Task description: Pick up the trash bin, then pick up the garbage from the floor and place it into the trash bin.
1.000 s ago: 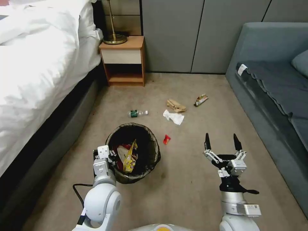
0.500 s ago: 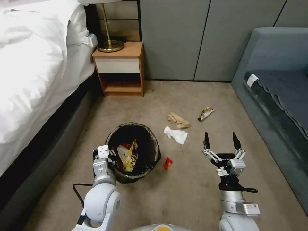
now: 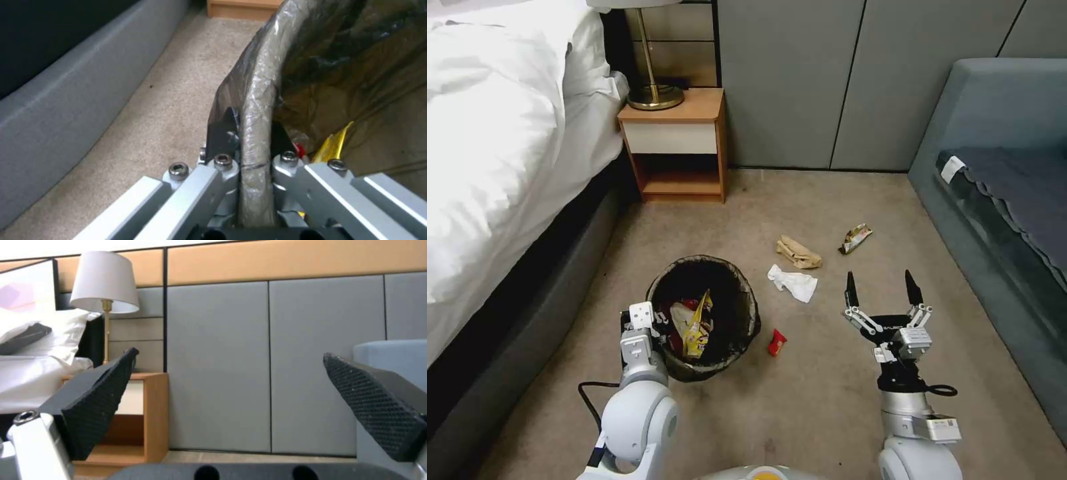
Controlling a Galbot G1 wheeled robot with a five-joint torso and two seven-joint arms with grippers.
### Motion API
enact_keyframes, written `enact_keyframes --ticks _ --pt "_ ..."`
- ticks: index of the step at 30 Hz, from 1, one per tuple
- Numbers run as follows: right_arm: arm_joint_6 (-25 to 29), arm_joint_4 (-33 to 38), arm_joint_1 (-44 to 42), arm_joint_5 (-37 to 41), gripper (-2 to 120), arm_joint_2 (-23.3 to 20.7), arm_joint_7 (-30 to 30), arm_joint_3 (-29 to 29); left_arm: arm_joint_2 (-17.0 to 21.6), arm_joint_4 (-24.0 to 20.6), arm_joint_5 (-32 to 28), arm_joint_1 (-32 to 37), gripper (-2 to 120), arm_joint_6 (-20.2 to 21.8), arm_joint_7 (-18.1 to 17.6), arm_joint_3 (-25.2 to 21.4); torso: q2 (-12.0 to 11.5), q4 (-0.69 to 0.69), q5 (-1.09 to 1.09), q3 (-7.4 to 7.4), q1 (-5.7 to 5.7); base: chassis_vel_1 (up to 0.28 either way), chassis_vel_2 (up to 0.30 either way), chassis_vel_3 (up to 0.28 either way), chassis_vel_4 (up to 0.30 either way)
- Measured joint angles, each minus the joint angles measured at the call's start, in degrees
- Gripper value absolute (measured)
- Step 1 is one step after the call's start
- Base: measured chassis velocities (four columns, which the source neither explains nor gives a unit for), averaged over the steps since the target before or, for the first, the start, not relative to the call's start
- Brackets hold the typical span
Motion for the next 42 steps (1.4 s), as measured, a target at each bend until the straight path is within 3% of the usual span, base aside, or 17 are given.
enact_keyframes --ticks 8,11,13,14,19,22,27,30,35,42 --pt "-5.0 0.7 4.6 0.0 100 -2.1 0.8 -1.2 0.1 -0.8 -0.4 0.1 1 0.0 0.0 -0.5 0.0 -0.01 0.00 0.00 0.00 0.000 0.000 0.000 0.000" --pt "-13.1 1.4 10.8 3.2 100 -4.6 3.2 -4.0 0.1 -1.6 -1.2 0.1 1 0.0 -0.1 -1.1 0.0 0.00 0.00 0.00 0.00 0.000 0.000 0.000 0.000" --pt "-13.9 1.4 11.4 3.7 100 -4.8 3.5 -4.4 0.1 -1.7 -1.3 0.1 1 0.0 -0.1 -1.2 0.0 0.01 0.00 0.00 0.00 0.000 0.000 0.000 0.000" --pt "-19.7 1.0 15.6 8.0 100 -6.7 5.6 -6.8 0.3 -2.0 -1.6 0.0 1 0.2 -0.1 -1.8 0.0 0.01 0.00 0.00 0.00 0.000 0.000 0.000 0.000" --pt "-27.2 -1.5 22.2 17.7 100 -10.6 8.2 -11.8 0.5 -1.8 -1.7 0.3 1 0.2 -0.3 -2.5 0.0 0.02 0.00 0.00 0.00 0.000 0.000 0.000 0.000" --pt "-32.7 -5.7 27.4 24.3 100 -13.6 10.9 -18.7 0.3 -1.8 -1.6 0.5 1 0.2 -0.3 -2.6 0.0 0.01 0.00 0.00 0.00 0.000 0.000 0.000 0.000" --pt "-36.4 -9.1 30.2 27.1 100 -13.7 14.3 -24.2 0.1 -1.6 -1.5 0.4 1 0.2 -0.3 -2.5 0.0 0.00 -0.01 0.00 0.00 0.000 0.000 0.000 0.000" --pt "-43.6 -11.9 32.6 33.3 100 -12.4 19.6 -30.7 0.1 -1.0 -1.4 0.1 1 0.2 -0.3 -2.2 0.0 0.00 -0.01 0.00 0.00 0.000 0.000 0.000 0.000" --pt "-50.6 -16.9 35.4 41.4 100 -10.7 25.0 -35.7 0.1 -0.8 -1.3 -0.1 1 0.2 -0.3 -2.1 0.0 0.00 -0.01 0.00 0.00 0.000 0.000 0.000 0.000" --pt "-51.6 -23.0 37.0 43.0 100 -9.0 25.8 -38.4 -0.1 -0.7 -1.1 -0.2 1 0.2 -0.3 -2.1 0.0 0.00 0.00 0.00 0.00 0.000 0.000 0.000 0.000"
